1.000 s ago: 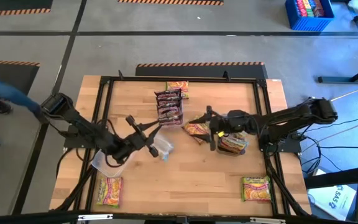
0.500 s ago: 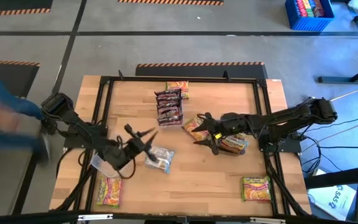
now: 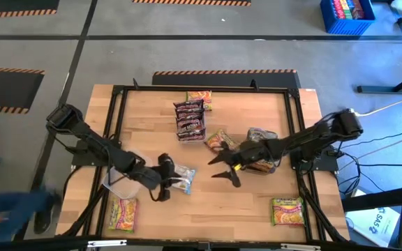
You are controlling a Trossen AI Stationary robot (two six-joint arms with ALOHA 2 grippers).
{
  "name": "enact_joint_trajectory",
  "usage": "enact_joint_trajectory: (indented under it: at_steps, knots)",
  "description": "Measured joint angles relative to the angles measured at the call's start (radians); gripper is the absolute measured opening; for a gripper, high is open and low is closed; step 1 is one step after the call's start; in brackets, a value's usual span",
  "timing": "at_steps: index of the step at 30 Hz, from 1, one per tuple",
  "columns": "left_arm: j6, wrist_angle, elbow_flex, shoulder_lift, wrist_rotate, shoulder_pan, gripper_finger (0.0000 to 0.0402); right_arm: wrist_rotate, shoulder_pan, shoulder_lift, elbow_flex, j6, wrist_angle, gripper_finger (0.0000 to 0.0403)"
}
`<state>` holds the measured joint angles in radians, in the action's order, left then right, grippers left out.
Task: Sort Maruchan noodles
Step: Put the blue noodle pack into the black bin
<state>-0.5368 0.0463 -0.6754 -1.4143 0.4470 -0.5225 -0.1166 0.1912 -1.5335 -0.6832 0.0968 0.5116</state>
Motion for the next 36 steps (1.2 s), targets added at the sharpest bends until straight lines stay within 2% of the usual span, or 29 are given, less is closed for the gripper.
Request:
enact_joint_trajectory:
  at_steps: [3, 8, 15, 19, 26, 33, 36]
  knots:
    - [-0.082, -0.090, 0.000, -0.001, -0.002, -0.027, 0.0065, 0.034, 0.019, -0.085, -0.054, -0.007, -0.018, 0.0241]
    - [-0.148, -0.122, -0.013, -0.064, -0.002, -0.080, 0.0061, 0.072, 0.034, -0.228, -0.184, -0.050, -0.111, 0.0241]
    - [-0.220, -0.401, -0.176, -0.224, -0.016, -0.121, 0.0060, 0.194, 0.031, -0.383, -0.370, -0.084, -0.366, 0.0241]
    - [-0.217, -0.496, -0.251, -0.286, -0.015, -0.132, 0.0060, 0.249, 0.030, -0.443, -0.424, -0.110, -0.412, 0.0241]
    - [-0.163, -0.466, -0.263, -0.362, 0.017, -0.100, 0.0060, 0.257, 0.029, -0.513, -0.451, -0.174, -0.389, 0.0241]
    - [-0.109, -0.432, -0.264, -0.407, 0.027, -0.062, 0.0060, 0.261, 0.029, -0.516, -0.452, -0.181, -0.337, 0.0241]
    - [-0.084, -0.409, -0.263, -0.409, 0.056, -0.056, 0.0060, 0.214, 0.029, -0.515, -0.454, -0.173, -0.298, 0.0241]
